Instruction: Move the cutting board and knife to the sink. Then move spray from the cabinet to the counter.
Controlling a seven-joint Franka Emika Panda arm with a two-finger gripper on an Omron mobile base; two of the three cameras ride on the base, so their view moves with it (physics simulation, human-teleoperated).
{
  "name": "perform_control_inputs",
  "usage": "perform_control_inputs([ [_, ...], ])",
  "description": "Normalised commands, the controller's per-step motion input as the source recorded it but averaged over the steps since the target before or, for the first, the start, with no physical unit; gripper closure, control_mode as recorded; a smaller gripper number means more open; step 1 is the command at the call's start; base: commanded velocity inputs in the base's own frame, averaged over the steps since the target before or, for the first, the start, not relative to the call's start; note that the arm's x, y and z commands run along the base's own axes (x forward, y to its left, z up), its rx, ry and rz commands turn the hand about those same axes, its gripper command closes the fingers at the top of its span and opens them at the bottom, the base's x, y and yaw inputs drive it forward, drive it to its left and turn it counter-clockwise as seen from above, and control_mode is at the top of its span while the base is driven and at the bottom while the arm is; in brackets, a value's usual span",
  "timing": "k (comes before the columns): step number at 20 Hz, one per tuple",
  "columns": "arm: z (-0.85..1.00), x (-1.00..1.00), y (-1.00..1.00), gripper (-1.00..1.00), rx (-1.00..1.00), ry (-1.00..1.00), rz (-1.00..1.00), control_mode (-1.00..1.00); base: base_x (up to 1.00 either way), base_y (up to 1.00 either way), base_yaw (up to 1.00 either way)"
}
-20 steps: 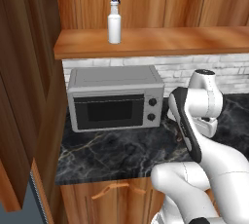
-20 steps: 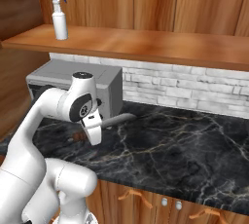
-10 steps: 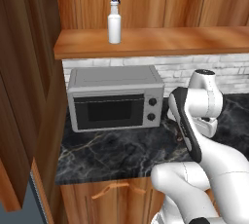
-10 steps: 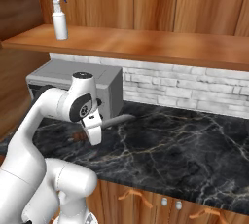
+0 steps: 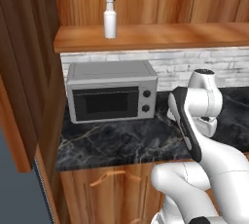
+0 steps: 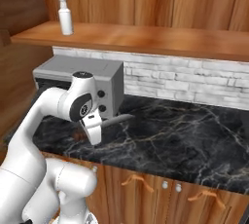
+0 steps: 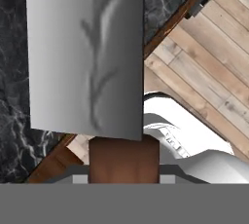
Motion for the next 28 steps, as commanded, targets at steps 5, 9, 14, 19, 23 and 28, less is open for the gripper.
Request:
perform_control_inputs([
  [5,0.0,0.0,0.0,1.0,0.0,0.0,0.0,1.0,-0.54,-0.04,-0.2],
  [9,0.0,0.0,0.0,1.0,0.0,0.0,0.0,1.0,-0.54,-0.09,-0.32],
  [14,0.0,0.0,0.0,1.0,0.0,0.0,0.0,1.0,-0.4,-0.04,-0.52],
  [19,0.0,0.0,0.0,1.0,0.0,0.0,0.0,1.0,-0.19,0.0,-0.78],
  [23,0.0,0.0,0.0,1.0,0.0,0.0,0.0,1.0,-0.11,0.01,-0.86],
  [28,0.0,0.0,0.0,1.0,0.0,0.0,0.0,1.0,-0.07,0.04,-0.89],
])
